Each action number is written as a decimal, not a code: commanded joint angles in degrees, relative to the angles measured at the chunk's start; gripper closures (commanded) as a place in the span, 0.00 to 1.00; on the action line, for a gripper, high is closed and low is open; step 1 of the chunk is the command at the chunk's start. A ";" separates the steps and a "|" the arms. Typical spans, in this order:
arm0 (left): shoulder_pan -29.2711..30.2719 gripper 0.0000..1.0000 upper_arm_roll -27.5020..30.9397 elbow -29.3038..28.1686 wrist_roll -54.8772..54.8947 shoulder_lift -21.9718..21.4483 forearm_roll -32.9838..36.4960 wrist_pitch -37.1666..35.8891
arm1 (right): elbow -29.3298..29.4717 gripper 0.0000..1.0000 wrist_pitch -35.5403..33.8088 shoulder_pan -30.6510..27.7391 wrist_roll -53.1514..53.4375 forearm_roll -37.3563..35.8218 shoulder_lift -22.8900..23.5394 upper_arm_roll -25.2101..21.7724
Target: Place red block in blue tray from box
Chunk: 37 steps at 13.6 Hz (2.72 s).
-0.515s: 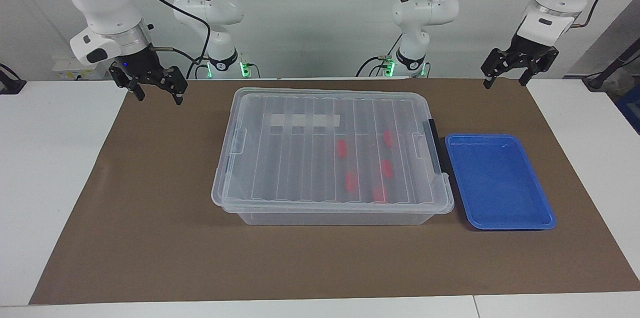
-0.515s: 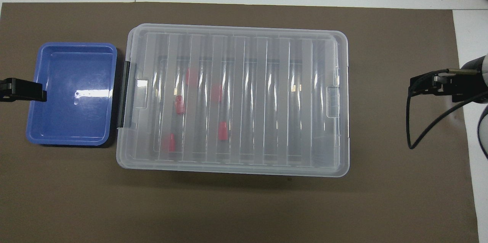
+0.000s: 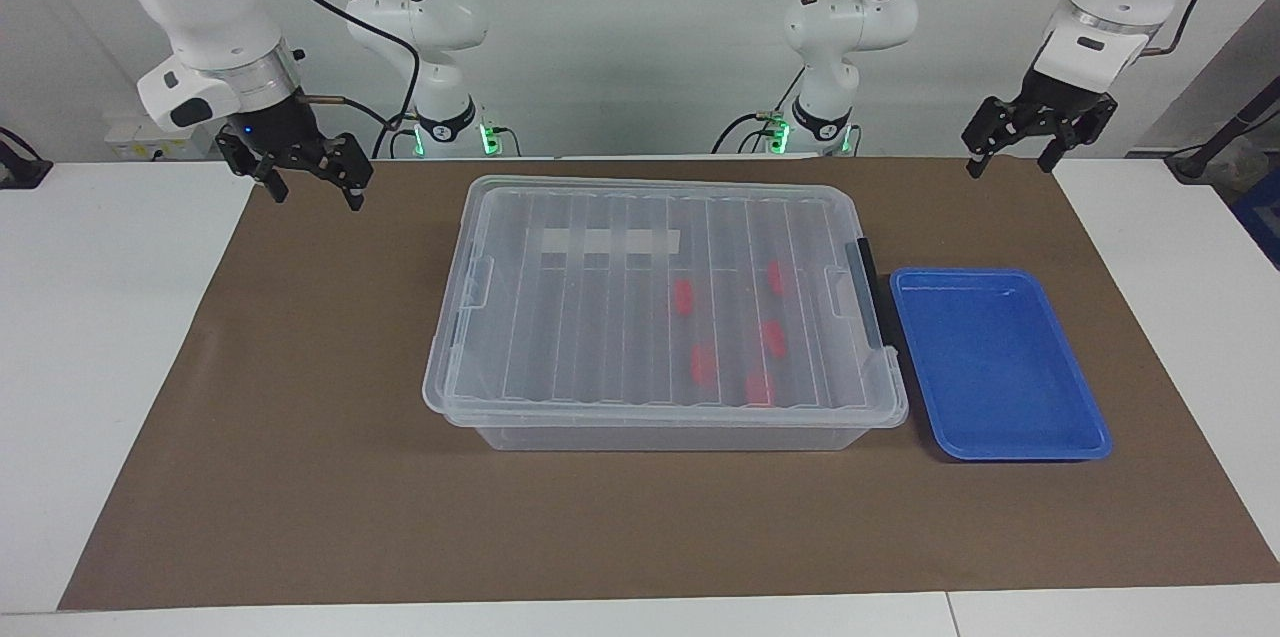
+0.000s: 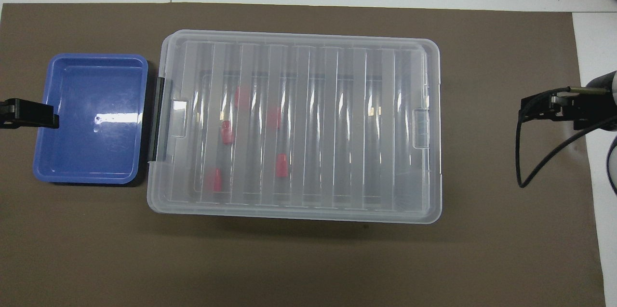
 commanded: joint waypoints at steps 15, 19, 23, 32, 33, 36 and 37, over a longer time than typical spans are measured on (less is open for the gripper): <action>-0.03 0.00 0.31 -1.03 -0.42 -1.11 -0.86 -0.38 | -20.09 0.01 21.91 11.16 8.39 0.77 -0.40 0.93; -0.03 0.00 0.31 -1.12 -0.42 -1.11 -0.86 -0.38 | -21.93 0.01 20.94 9.05 5.41 0.77 -1.28 0.85; -0.03 0.00 0.31 -1.03 -0.42 -1.11 -0.86 -0.39 | -23.70 0.01 21.20 7.91 5.22 0.77 -2.08 0.85; -0.03 0.00 0.31 -1.12 -0.42 -1.11 -0.86 -0.38 | -23.70 0.00 20.76 -3.78 -13.22 0.77 -1.99 0.85; -0.03 0.00 0.31 -1.12 -0.42 -1.11 -0.86 -0.38 | -23.70 0.00 20.76 -4.83 -14.89 0.77 -1.99 0.85; -0.03 0.00 0.31 -1.12 -0.42 -1.11 -0.86 -0.38 | -23.70 0.00 20.94 -7.21 -18.15 0.77 -1.90 0.76; -0.03 0.00 0.31 -1.03 -0.42 -1.11 -0.86 -0.47 | -23.70 0.00 21.37 -8.00 -19.55 0.77 -1.90 0.76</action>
